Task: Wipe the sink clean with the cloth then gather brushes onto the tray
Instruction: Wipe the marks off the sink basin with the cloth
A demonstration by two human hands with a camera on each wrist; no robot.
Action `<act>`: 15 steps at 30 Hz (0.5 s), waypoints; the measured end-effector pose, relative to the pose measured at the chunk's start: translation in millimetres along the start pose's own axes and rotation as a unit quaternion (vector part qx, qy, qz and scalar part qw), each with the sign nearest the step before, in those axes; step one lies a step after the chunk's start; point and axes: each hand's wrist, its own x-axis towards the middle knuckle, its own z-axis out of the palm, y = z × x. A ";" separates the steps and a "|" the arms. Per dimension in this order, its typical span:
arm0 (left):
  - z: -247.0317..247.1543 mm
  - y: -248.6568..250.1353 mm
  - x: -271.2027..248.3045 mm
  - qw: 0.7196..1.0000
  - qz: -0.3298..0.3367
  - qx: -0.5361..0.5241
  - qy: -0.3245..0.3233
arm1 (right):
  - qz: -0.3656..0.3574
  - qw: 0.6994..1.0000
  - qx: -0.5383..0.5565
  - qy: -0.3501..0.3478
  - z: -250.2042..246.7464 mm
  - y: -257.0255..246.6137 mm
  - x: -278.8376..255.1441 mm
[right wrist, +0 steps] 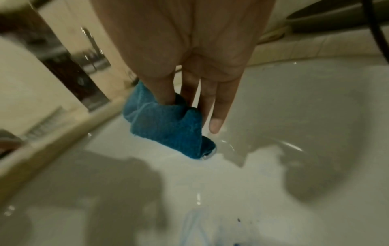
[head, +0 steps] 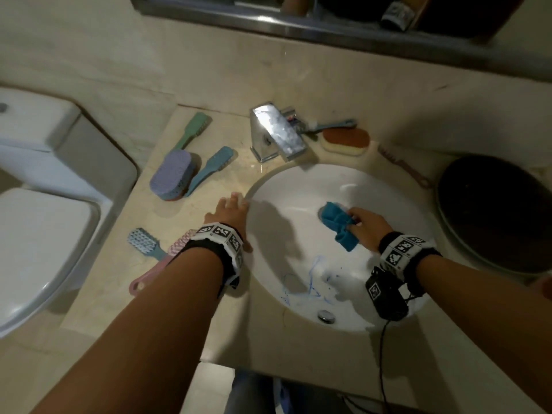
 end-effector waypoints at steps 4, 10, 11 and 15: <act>-22.0 40.3 -29.6 0.990 0.087 -0.104 0.047 | -0.082 0.996 0.033 0.003 -29.4 -26.6 -23.5; -50.5 70.0 -71.5 0.943 0.155 -0.286 0.062 | -0.154 0.985 0.064 0.046 -57.5 -70.9 -69.2; -56.0 69.7 -77.3 0.939 0.162 -0.294 0.068 | -0.161 0.982 0.081 0.048 -60.0 -78.3 -77.6; -80.3 63.3 -96.5 0.930 0.194 -0.288 0.118 | -0.190 0.969 0.153 0.047 -68.3 -110.2 -103.9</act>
